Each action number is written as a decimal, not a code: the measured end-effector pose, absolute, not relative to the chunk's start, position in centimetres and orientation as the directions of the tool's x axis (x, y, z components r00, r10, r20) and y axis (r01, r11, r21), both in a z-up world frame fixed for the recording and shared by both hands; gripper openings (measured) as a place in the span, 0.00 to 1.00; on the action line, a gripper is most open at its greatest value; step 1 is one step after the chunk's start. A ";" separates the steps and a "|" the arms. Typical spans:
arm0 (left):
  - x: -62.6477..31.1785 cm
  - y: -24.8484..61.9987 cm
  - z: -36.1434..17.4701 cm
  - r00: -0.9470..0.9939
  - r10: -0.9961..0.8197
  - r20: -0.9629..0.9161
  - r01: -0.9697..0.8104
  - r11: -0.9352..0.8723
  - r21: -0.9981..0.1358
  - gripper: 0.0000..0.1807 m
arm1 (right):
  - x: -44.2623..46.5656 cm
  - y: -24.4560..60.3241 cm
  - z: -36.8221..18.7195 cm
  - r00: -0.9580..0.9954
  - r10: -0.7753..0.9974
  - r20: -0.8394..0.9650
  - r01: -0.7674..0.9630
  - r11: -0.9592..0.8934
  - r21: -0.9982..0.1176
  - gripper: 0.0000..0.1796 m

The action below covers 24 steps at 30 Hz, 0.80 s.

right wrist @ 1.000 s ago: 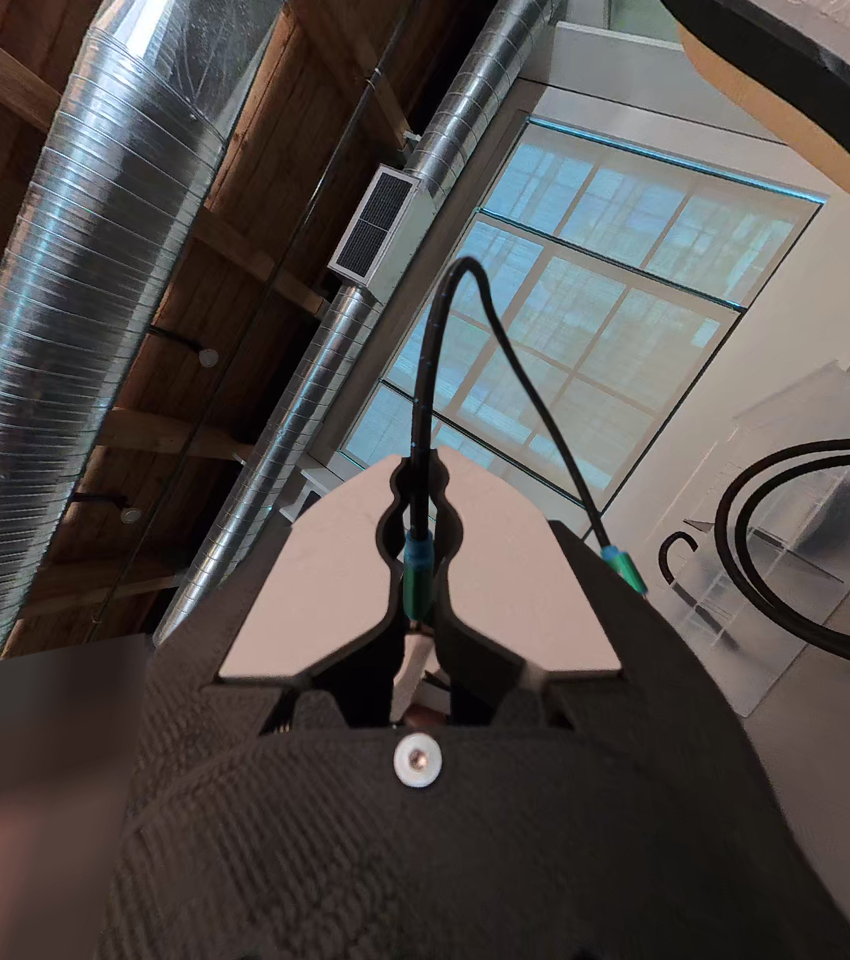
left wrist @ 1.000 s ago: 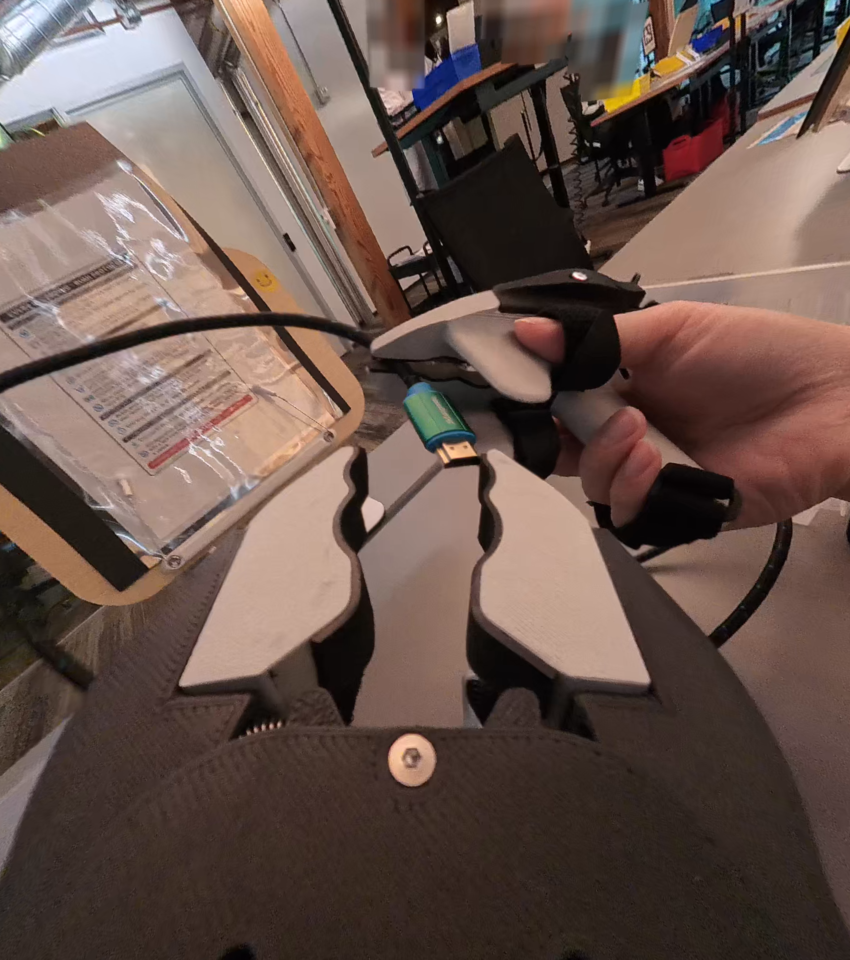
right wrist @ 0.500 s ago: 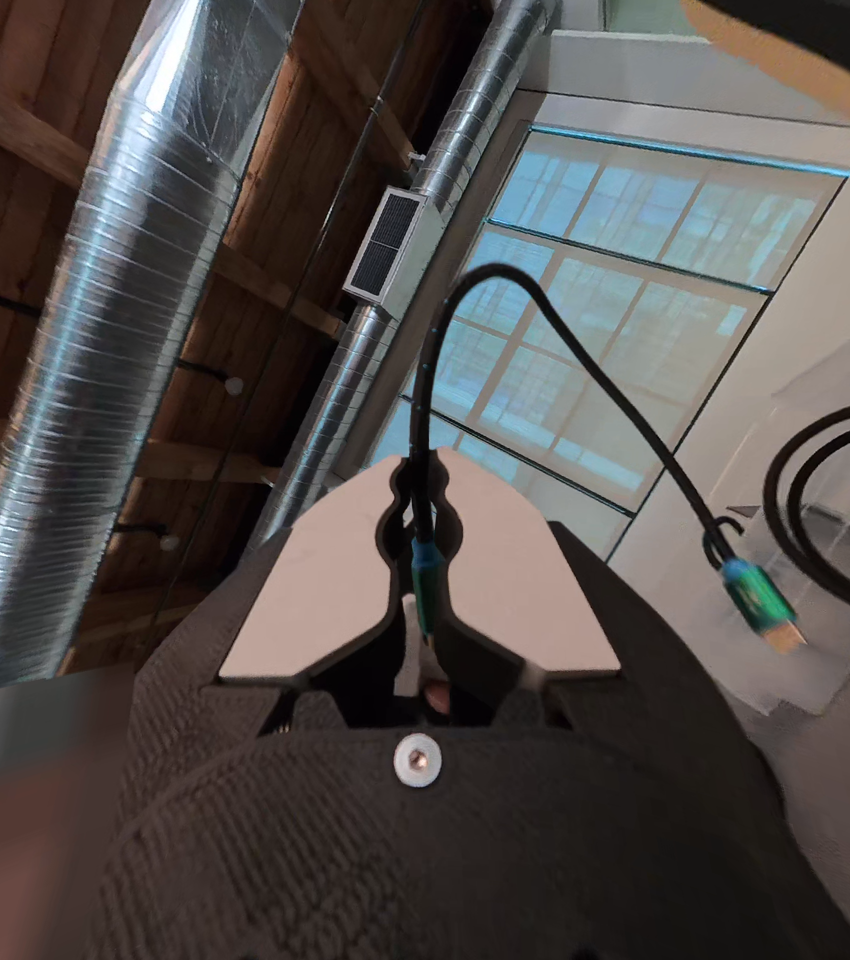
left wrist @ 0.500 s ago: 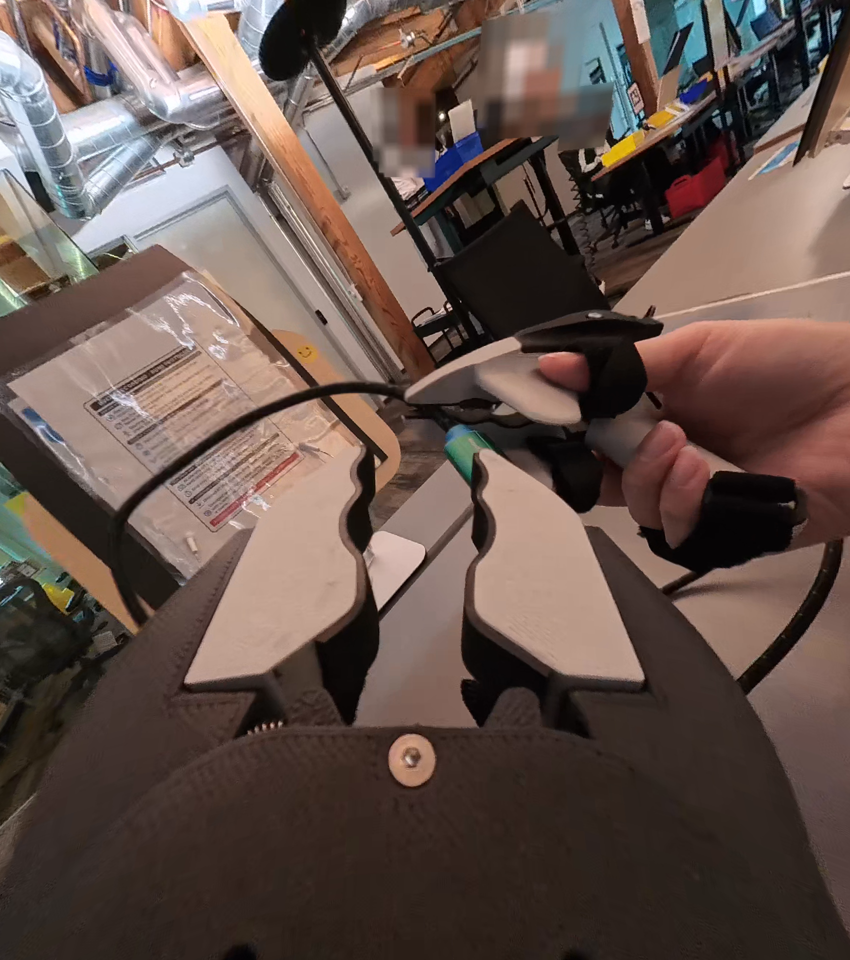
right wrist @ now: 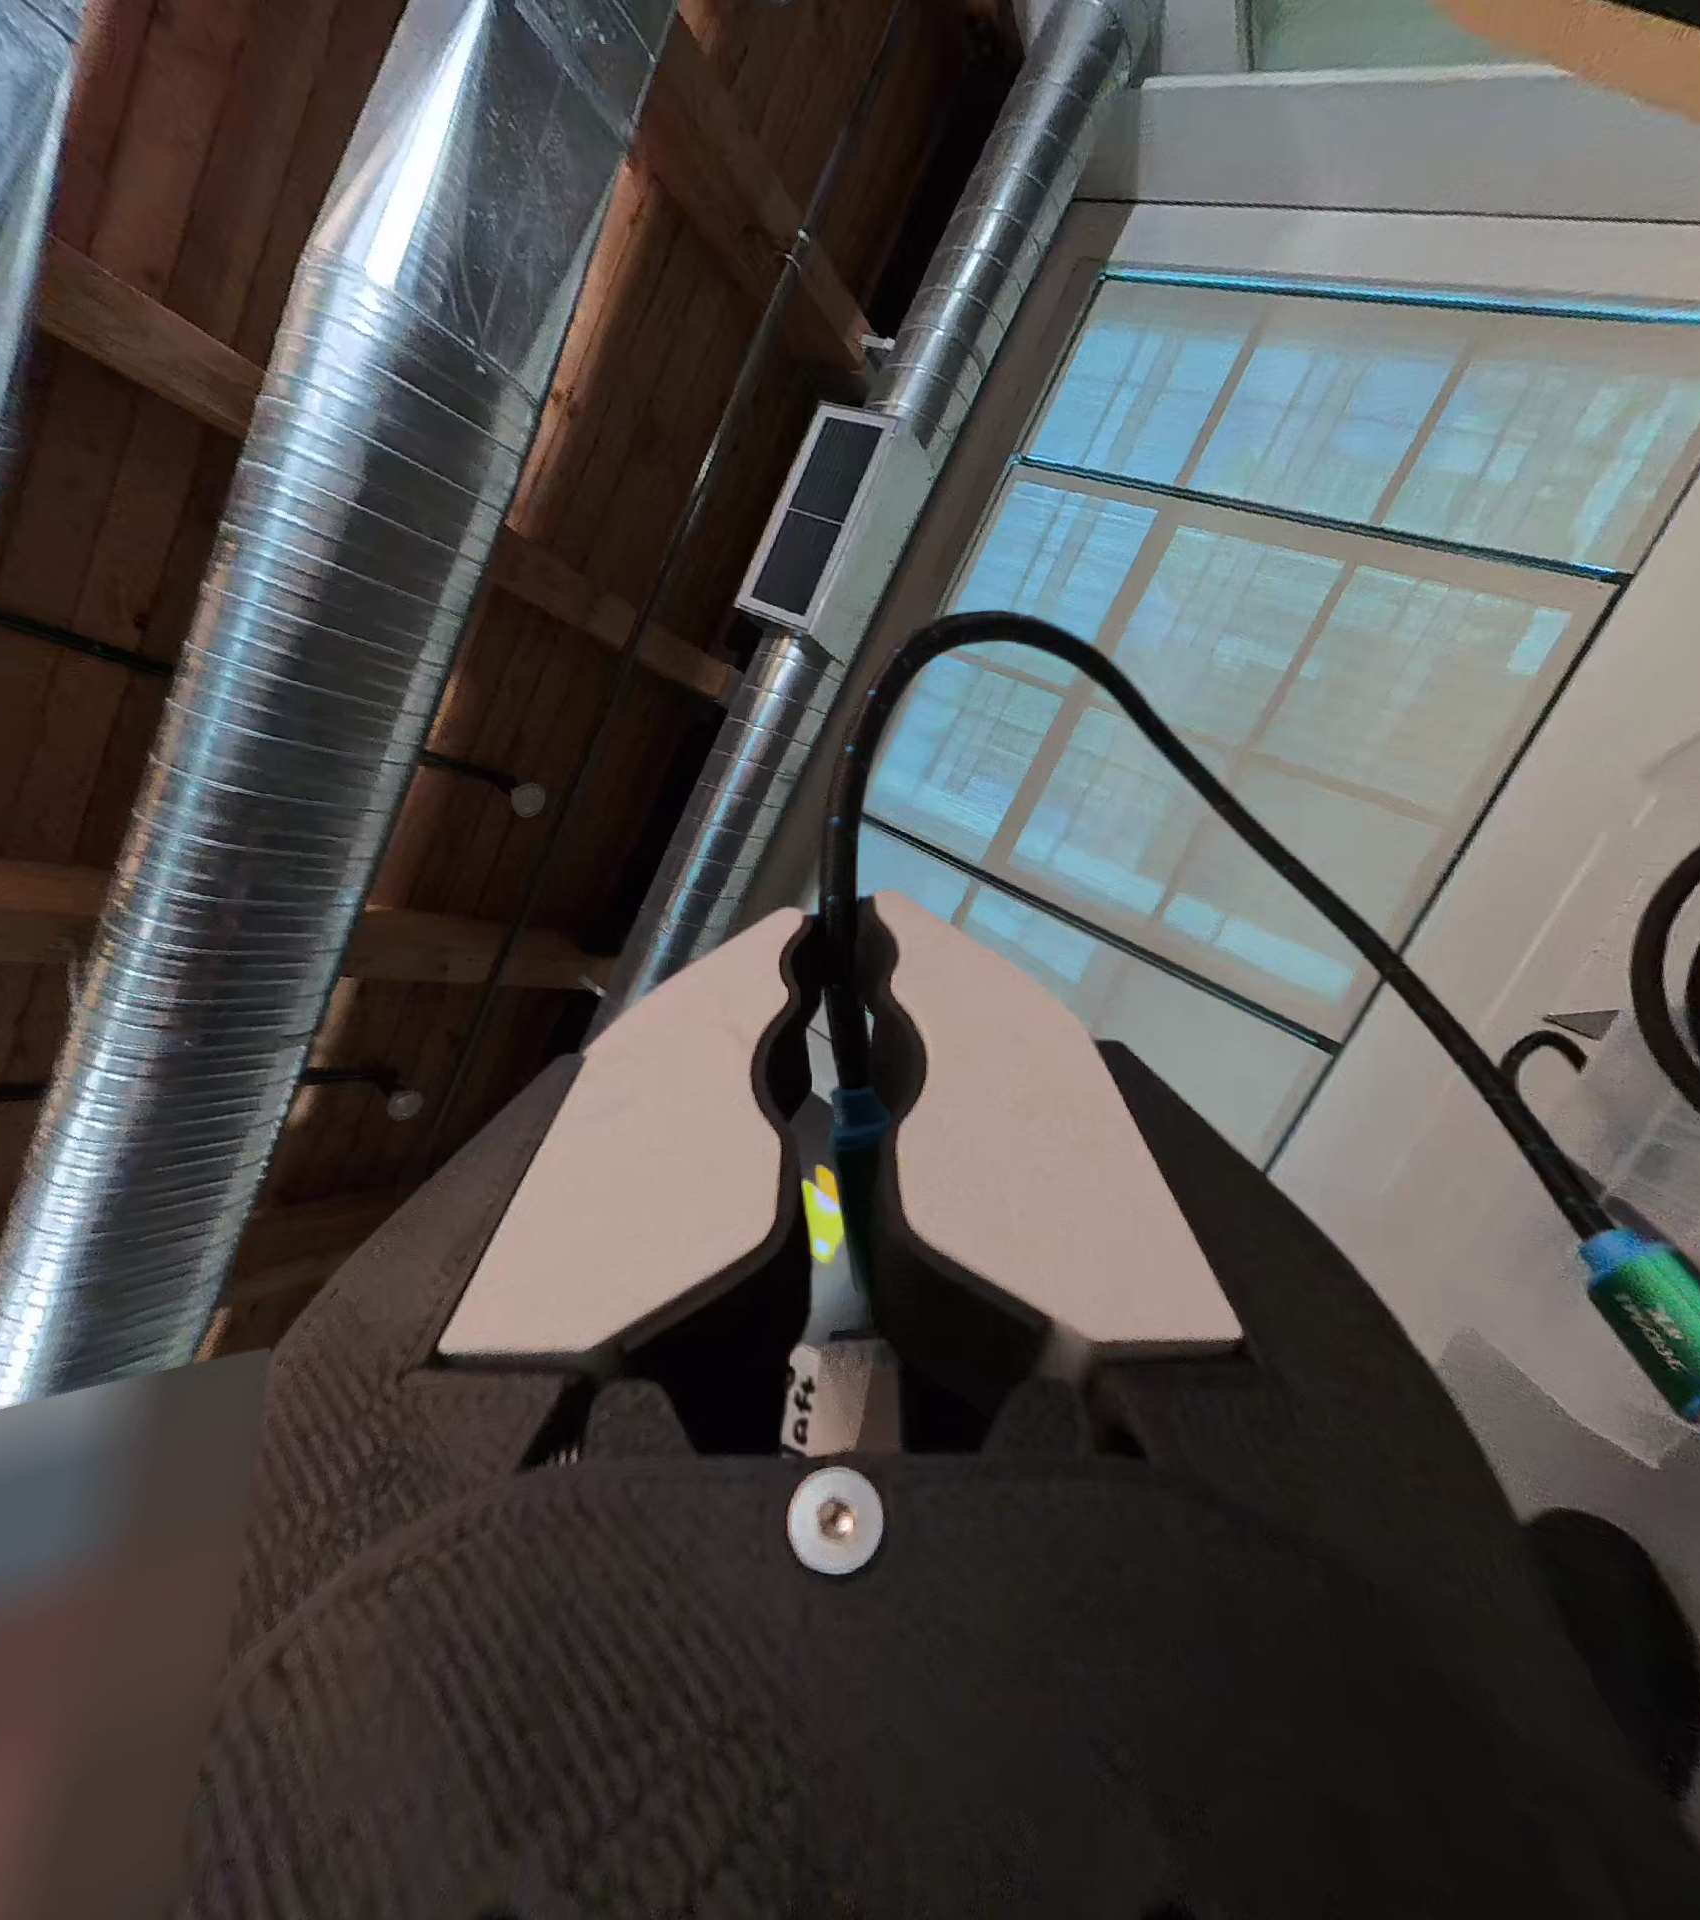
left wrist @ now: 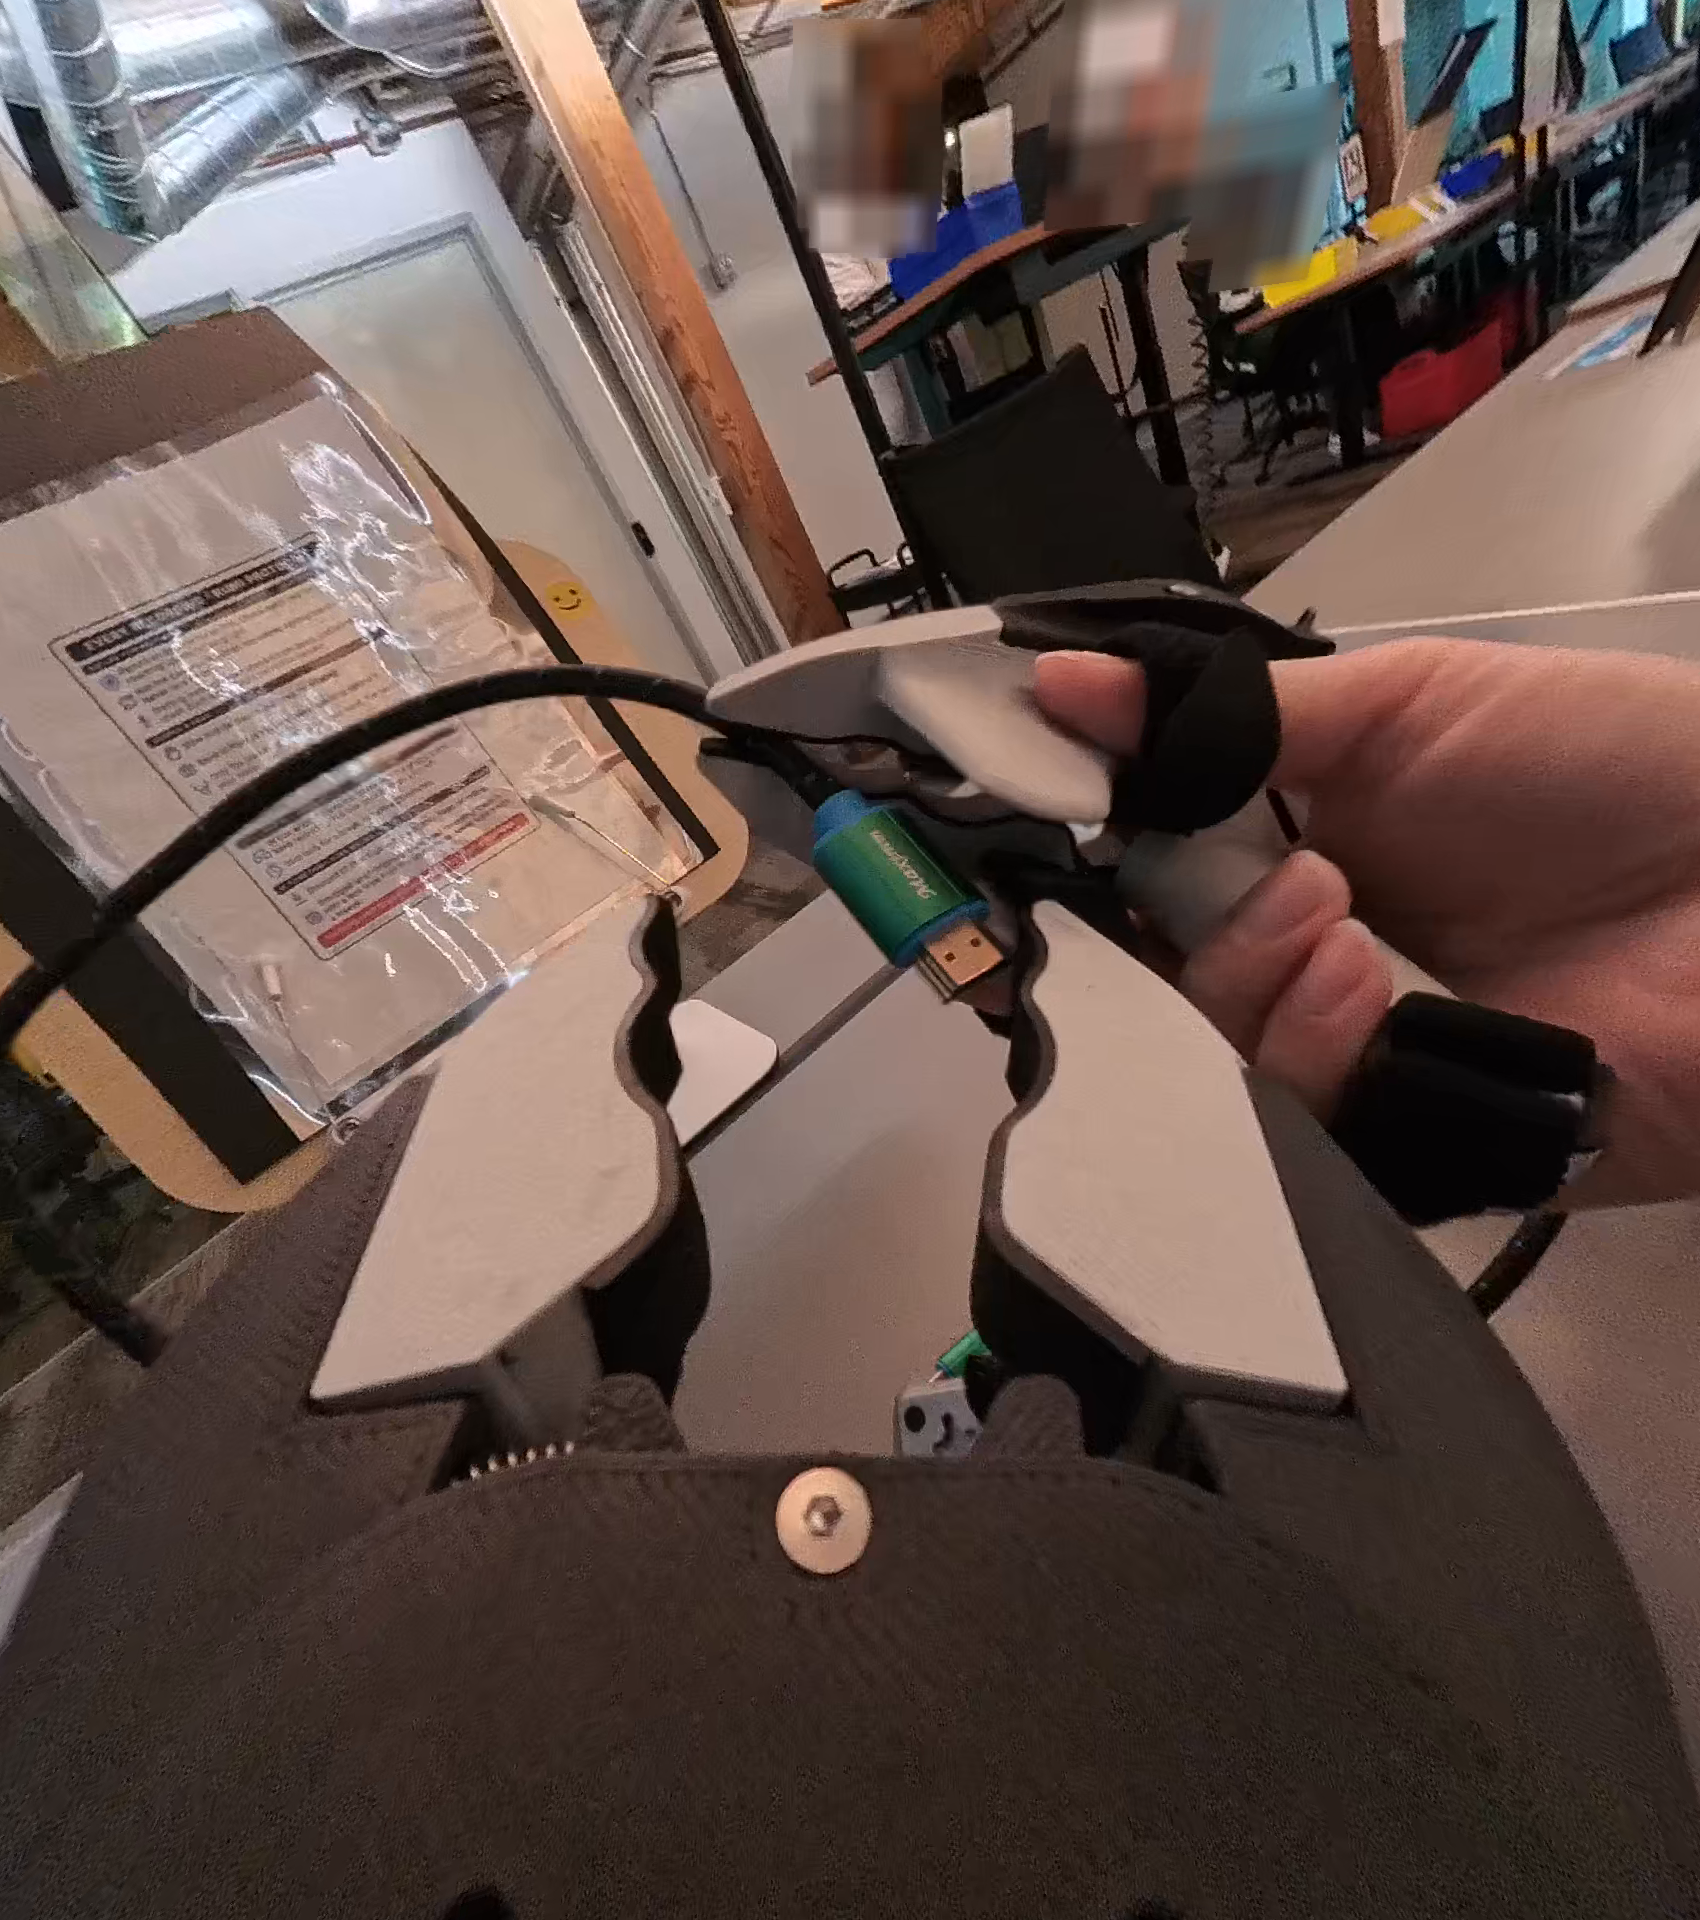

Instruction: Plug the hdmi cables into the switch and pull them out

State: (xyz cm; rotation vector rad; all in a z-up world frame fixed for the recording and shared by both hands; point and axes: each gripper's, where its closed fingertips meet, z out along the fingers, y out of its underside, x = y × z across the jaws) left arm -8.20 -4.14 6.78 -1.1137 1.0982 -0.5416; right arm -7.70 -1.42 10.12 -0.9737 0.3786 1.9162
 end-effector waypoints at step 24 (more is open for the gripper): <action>-9.9 -2.9 8.8 0.402 -0.838 -0.369 -0.059 0.379 -0.923 0.16 | -9.4 -1.7 9.9 -0.314 0.641 -0.700 -0.823 -0.552 -0.136 0.04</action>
